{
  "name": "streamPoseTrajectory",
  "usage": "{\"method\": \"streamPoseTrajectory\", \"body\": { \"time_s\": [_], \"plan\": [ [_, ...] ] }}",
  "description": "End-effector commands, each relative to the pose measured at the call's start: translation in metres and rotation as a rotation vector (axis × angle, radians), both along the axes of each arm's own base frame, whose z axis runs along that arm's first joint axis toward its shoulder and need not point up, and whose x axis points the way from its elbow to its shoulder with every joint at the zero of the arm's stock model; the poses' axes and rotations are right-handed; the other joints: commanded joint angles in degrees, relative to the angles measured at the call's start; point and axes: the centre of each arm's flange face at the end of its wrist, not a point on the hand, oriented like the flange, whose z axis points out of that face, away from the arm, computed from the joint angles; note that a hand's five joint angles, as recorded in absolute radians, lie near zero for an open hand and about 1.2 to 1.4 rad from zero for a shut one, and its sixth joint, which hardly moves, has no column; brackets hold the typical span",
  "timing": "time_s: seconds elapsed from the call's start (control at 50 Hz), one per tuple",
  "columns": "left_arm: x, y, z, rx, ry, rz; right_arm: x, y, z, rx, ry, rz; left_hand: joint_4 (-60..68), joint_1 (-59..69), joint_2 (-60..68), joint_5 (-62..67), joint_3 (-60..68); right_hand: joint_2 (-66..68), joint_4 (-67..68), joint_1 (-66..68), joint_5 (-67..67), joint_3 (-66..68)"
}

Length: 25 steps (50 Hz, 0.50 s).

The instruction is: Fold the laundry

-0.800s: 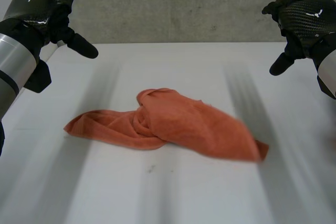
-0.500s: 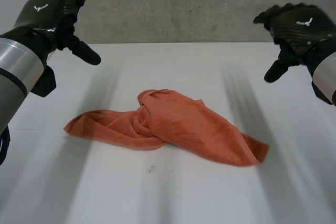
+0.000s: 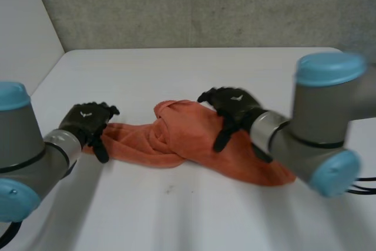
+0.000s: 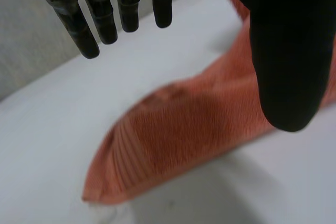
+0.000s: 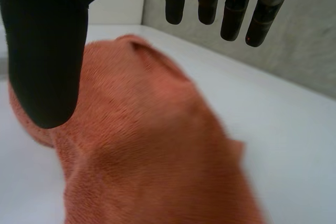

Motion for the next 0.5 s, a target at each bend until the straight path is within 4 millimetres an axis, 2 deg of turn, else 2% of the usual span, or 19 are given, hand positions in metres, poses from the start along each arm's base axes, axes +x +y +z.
{"method": "streamPoseTrajectory", "body": {
  "time_s": [0.02,0.06,0.1,0.12,0.14,0.16,0.18,0.2,0.22,0.24,0.26,0.28,0.3,0.32,0.34,0.36,0.42,0.44,0.5],
  "plan": [
    [0.002,-0.021,-0.038,0.007,-0.008,0.02,0.046,-0.006,-0.059,0.058,0.011,0.06,14.53,14.51,14.64,14.14,14.37,-2.31,-1.43,-0.99,-2.72,-1.83],
    [0.002,-0.022,-0.041,0.007,-0.01,0.021,0.048,-0.008,-0.062,0.055,0.012,0.059,16.55,16.53,16.66,16.16,16.39,-2.31,-1.43,-0.99,-2.72,-1.83],
    [0.001,-0.024,-0.045,0.005,-0.008,0.02,0.054,-0.012,-0.067,0.038,0.019,0.035,22.76,22.74,22.87,22.37,22.6,7.8,8.69,9.13,7.4,8.28],
    [0.001,-0.024,-0.045,0.005,-0.008,0.02,0.056,-0.017,-0.063,0.008,0.017,0.004,22.79,22.77,22.91,22.41,22.64,30.34,31.23,31.67,29.94,30.82],
    [0.0,-0.026,-0.047,0.002,-0.008,0.02,0.056,-0.017,-0.063,0.008,0.017,0.004,42.94,42.92,43.06,42.56,42.79,30.57,31.46,31.89,30.16,31.05],
    [0.0,-0.026,-0.047,0.002,-0.008,0.02,0.056,-0.021,-0.059,-0.011,0.011,-0.013,43.15,43.12,43.26,42.76,42.99,45.23,46.11,46.55,44.82,45.71],
    [0.0,-0.027,-0.046,-0.004,-0.006,0.018,0.056,-0.021,-0.059,-0.011,0.011,-0.013,51.14,51.12,51.26,50.75,50.99,45.37,46.26,46.69,44.97,45.85],
    [-0.001,-0.03,-0.043,-0.022,-0.001,0.018,0.058,-0.036,-0.029,-0.122,-0.047,-0.076,66.38,66.35,66.49,65.99,66.22,67.46,68.35,68.79,67.06,67.94],
    [-0.001,-0.032,-0.041,-0.032,0.002,0.018,0.058,-0.036,-0.028,-0.123,-0.048,-0.077,66.84,66.82,66.95,66.45,66.68,67.68,68.57,69.01,67.28,68.16],
    [-0.002,-0.035,-0.037,-0.046,0.005,0.018,0.059,-0.039,-0.015,-0.162,-0.075,-0.086,66.84,66.82,66.96,66.46,66.69,67.69,68.57,69.01,67.28,68.17],
    [-0.004,-0.041,-0.028,-0.081,0.015,0.018,0.059,-0.039,-0.015,-0.163,-0.075,-0.086,66.84,66.82,66.96,66.46,66.69,67.69,68.57,69.01,67.28,68.17],
    [-0.005,-0.049,-0.015,-0.126,0.028,0.02,0.057,-0.044,0.014,-0.243,-0.13,-0.102,66.84,66.82,66.96,66.46,66.69,67.69,68.57,69.01,67.28,68.17],
    [-0.005,-0.049,-0.015,-0.127,0.028,0.02,0.056,-0.045,0.045,-0.33,-0.188,-0.104,66.84,66.82,66.96,66.46,66.69,67.69,68.57,69.01,67.28,68.17],
    [-0.006,-0.053,-0.007,-0.155,0.035,0.021,0.056,-0.045,0.046,-0.331,-0.189,-0.104,66.84,66.82,66.96,66.46,66.69,67.69,68.57,69.01,67.28,68.17],
    [-0.006,-0.053,-0.007,-0.155,0.036,0.021,0.054,-0.044,0.074,-0.419,-0.24,-0.11,66.84,66.82,66.96,66.46,66.69,67.69,68.57,69.01,67.28,68.17],
    [-0.01,-0.067,0.043,-0.306,0.091,0.031,0.048,-0.047,0.115,-0.557,-0.309,-0.126,66.84,66.82,66.96,66.46,66.69,67.69,68.57,69.01,67.28,68.17],
    [-0.013,-0.072,0.082,-0.428,0.138,0.04,0.037,-0.053,0.143,-0.675,-0.344,-0.16,66.84,66.82,66.96,66.46,66.69,67.69,68.57,69.01,67.28,68.17],
    [-0.014,-0.072,0.103,-0.492,0.179,0.047,0.031,-0.056,0.157,-0.733,-0.35,-0.178,66.84,66.82,66.96,66.46,66.69,67.69,68.57,69.01,67.28,68.17],
    [-0.014,-0.068,0.125,-0.552,0.243,0.059,0.022,-0.057,0.166,-0.767,-0.336,-0.195,66.84,66.82,66.96,66.46,66.69,67.69,68.57,69.01,67.28,68.17]
  ]
}}
